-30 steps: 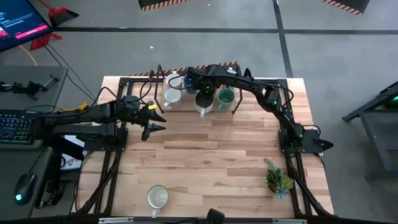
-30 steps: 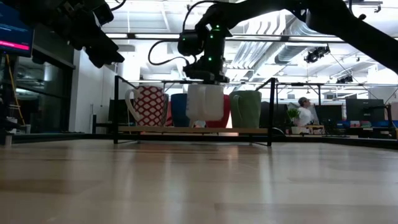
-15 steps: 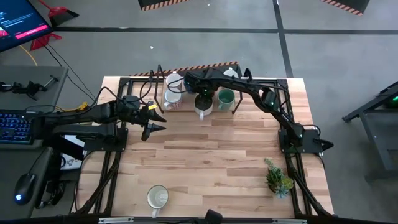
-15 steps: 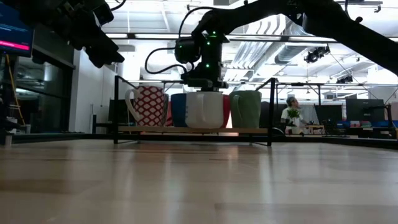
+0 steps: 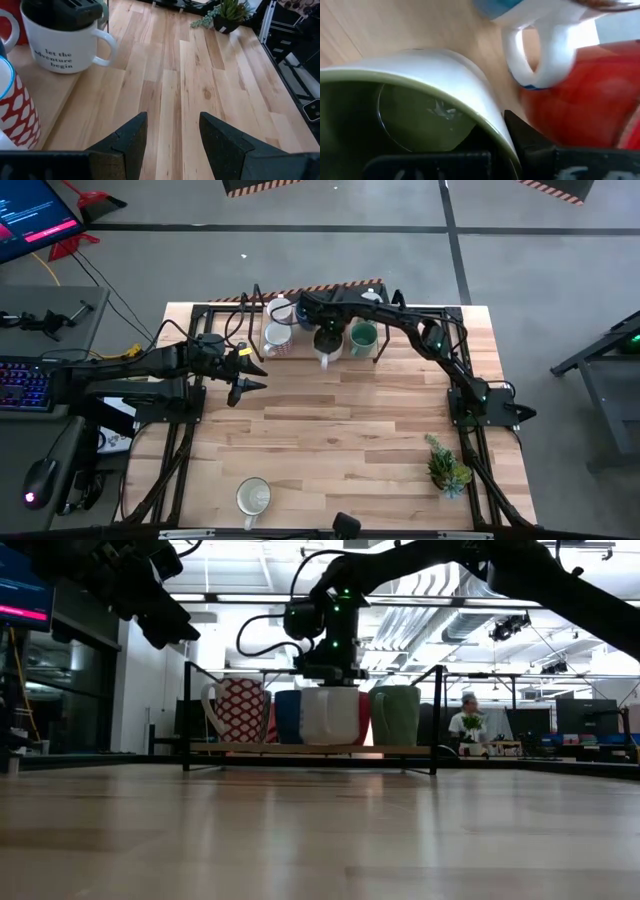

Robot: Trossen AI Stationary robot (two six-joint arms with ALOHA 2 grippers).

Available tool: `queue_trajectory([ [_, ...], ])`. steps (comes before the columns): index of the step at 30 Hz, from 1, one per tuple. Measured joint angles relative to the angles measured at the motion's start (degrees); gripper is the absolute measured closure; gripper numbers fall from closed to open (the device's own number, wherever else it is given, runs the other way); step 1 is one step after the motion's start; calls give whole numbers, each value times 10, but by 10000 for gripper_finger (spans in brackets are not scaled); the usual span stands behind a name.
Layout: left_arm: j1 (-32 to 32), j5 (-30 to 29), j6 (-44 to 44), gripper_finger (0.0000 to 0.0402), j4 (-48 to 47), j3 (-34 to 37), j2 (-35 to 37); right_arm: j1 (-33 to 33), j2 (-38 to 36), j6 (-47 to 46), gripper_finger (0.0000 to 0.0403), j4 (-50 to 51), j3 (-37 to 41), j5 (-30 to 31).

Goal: Place coffee mugs
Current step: Put the white mug on the shelf

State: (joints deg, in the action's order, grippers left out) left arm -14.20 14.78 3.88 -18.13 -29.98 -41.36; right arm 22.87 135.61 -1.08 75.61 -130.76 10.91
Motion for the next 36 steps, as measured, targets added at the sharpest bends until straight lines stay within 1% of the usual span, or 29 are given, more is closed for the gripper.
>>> queue_trajectory([
  [11,0,0,0,232,0,0,0,2,-2,9,403,-1,-1,-21],
  [36,0,0,0,232,-21,0,0,11,-2,11,402,-18,-1,-21],
])
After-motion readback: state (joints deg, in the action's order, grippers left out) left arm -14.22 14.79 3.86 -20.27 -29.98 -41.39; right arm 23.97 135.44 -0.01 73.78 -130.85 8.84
